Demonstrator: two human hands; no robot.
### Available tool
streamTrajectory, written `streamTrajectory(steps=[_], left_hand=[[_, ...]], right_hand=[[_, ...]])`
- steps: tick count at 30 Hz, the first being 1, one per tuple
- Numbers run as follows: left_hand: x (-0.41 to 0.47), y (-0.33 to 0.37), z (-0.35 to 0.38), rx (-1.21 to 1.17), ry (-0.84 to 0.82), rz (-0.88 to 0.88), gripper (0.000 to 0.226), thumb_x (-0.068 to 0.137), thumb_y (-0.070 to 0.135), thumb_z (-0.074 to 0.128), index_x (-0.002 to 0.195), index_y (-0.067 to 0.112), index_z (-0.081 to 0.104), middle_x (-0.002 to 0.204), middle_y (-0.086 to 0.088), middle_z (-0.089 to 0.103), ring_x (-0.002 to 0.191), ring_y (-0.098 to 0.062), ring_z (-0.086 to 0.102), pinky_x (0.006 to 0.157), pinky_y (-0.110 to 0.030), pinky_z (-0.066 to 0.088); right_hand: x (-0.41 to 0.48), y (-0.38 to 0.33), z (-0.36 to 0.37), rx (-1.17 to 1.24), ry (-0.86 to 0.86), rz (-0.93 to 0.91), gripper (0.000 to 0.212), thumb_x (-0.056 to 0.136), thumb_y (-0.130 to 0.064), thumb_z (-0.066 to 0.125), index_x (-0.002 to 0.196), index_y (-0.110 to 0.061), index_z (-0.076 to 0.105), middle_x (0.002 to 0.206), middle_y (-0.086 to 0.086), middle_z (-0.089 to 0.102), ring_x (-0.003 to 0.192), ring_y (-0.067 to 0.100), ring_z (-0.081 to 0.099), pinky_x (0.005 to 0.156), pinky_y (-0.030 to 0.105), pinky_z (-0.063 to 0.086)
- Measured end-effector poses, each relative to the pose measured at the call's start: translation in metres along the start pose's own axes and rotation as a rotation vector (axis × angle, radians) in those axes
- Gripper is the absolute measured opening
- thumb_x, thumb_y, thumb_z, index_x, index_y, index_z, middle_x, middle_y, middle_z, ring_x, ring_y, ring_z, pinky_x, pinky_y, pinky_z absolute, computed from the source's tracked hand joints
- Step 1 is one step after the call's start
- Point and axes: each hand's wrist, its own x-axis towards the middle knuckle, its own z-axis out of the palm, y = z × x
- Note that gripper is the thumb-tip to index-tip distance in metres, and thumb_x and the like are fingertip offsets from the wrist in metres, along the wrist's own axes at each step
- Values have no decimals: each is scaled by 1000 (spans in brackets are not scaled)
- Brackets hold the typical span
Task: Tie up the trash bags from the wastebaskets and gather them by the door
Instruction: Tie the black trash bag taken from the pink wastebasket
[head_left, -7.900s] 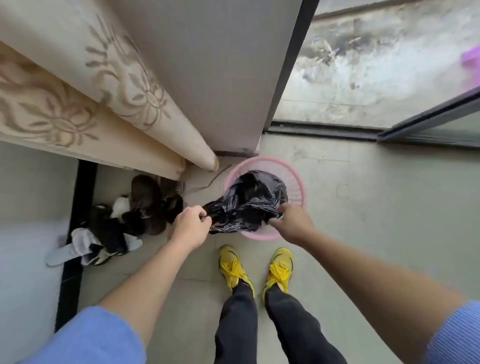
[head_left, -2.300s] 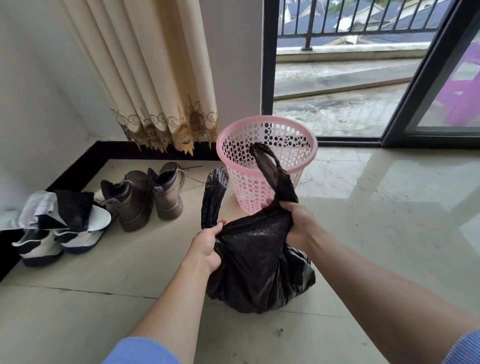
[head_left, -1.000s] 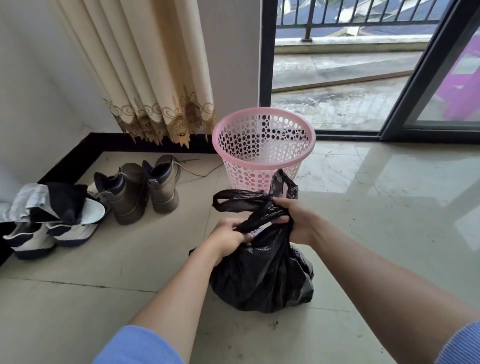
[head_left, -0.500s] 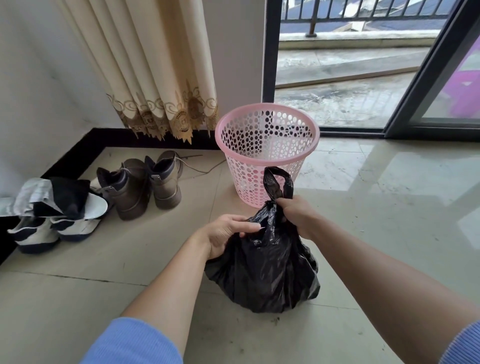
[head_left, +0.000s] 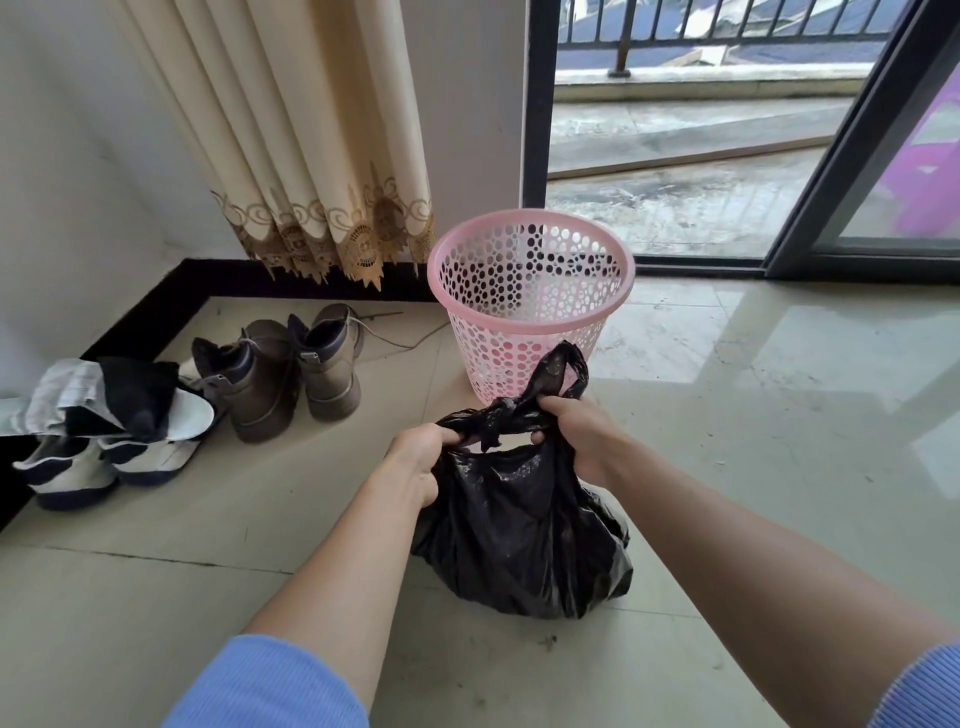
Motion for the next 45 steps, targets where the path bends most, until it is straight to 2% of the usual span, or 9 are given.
streamTrajectory(steps=[5,9,13,18,25,30,35,41,45], left_hand=[[-8,2,-7,70,-257,77,36,66,0,76,101,-2,69,88,-21,71,74,-32,67,85,-44,56],[1,-4,-2,177,60,289,27,74,-9,68,67,12,53,63,-10,59,53,-21,54,52,-25,48],[10,-8,-6,257,222,326,18,76,1,71,70,12,58,68,-9,59,60,-20,52,59,-28,45],[1,0,-5,-5,158,161,12,83,-1,64,75,8,65,69,-11,64,56,-23,59,52,-28,52],[-14,12,-18,-241,-227,58,10,85,9,58,86,4,67,79,-12,70,74,-27,64,89,-42,51],[-11,21,-15,-504,-53,180,20,93,7,53,73,8,56,69,-5,58,66,-22,59,83,-43,52],[-3,22,-33,-736,124,190,24,87,-6,31,75,9,45,65,-8,41,58,-22,47,62,-42,51],[8,-1,-58,-23,640,393,12,82,10,44,80,11,56,73,-12,56,52,-24,43,46,-27,41],[8,-13,-54,809,437,525,15,77,39,61,80,24,61,93,-6,67,85,-28,60,74,-33,48]], right_hand=[[4,-1,-5,63,74,45,17,98,-20,52,96,-9,65,65,5,62,47,16,52,52,29,48],[1,-2,0,84,46,34,16,98,-17,51,93,-9,64,65,6,61,47,16,54,54,32,47],[-2,-1,1,52,-23,25,18,100,-15,48,100,-5,63,67,9,61,51,17,56,48,28,46],[-6,-1,4,51,-91,40,23,101,-16,46,108,-3,63,70,9,64,54,16,59,43,26,47],[-5,-3,-4,113,-89,54,24,102,-20,41,100,-10,63,62,4,66,52,13,61,47,26,45],[-9,-10,0,248,-94,60,38,100,-23,38,125,-5,60,110,10,66,97,26,60,79,38,51],[-6,-13,-19,576,178,92,35,99,-13,26,117,-1,53,85,13,68,75,29,68,66,41,55],[6,0,-48,532,454,138,26,96,-10,23,76,-9,39,61,4,32,34,15,28,46,34,50],[9,-5,-46,203,443,104,27,99,-22,30,100,-5,50,69,8,52,50,18,51,52,34,51]])
